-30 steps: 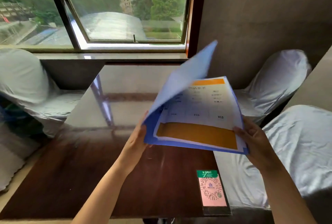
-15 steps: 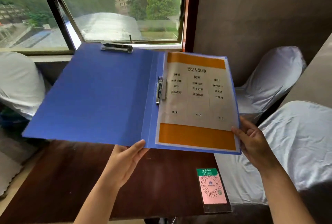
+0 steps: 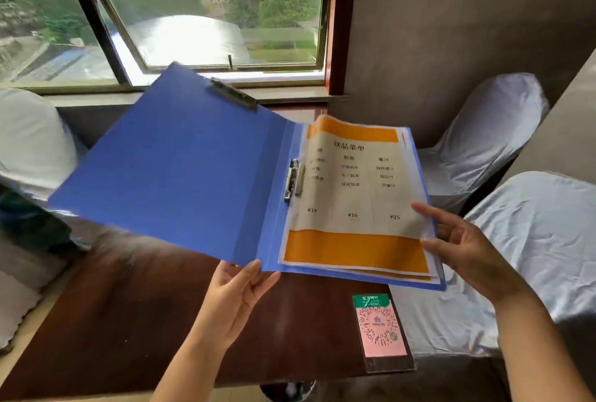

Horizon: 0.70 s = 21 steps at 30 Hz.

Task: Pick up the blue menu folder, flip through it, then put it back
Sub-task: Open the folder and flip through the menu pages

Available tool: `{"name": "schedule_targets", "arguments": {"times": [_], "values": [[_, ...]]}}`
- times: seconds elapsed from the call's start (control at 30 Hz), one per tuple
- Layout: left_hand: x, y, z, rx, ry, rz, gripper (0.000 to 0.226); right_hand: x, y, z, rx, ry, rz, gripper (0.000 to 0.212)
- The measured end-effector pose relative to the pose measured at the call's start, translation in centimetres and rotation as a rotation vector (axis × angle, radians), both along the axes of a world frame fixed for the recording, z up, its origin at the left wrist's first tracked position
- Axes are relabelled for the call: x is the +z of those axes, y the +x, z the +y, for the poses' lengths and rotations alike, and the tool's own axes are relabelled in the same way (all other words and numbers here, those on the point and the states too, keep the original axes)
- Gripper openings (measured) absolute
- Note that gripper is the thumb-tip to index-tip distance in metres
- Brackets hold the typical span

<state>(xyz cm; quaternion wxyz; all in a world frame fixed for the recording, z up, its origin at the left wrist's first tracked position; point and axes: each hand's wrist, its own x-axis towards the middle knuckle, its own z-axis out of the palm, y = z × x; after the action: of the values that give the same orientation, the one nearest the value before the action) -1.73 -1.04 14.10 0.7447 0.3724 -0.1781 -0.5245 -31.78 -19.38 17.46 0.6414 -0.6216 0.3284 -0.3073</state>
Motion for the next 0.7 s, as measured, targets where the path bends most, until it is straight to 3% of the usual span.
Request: {"name": "schedule_targets", "arguments": {"times": [0.13,0.2,0.3,0.5,0.7], "values": [[-0.1,-0.2,-0.2,0.035,0.011,0.084,0.026,0.3,0.8,-0.1,-0.166,-0.116,0.051,0.032],[-0.1,-0.4,-0.3,0.049,0.017,0.102,0.03,0.6,1.4,-0.2,-0.249,-0.197,0.089,0.031],[-0.4,-0.6,-0.3,0.071,0.043,0.106,0.028,1.0,2.2,-0.2,-0.323,-0.269,0.146,0.051],[-0.5,-0.9,-0.2,0.093,0.045,0.153,0.023,1.4,4.8,0.0,-0.426,-0.384,0.465,0.086],[-0.1,-1.3,-0.7,0.139,0.006,0.197,0.03,1.4,8.5,1.0,-0.547,-0.651,0.882,0.101]]}}
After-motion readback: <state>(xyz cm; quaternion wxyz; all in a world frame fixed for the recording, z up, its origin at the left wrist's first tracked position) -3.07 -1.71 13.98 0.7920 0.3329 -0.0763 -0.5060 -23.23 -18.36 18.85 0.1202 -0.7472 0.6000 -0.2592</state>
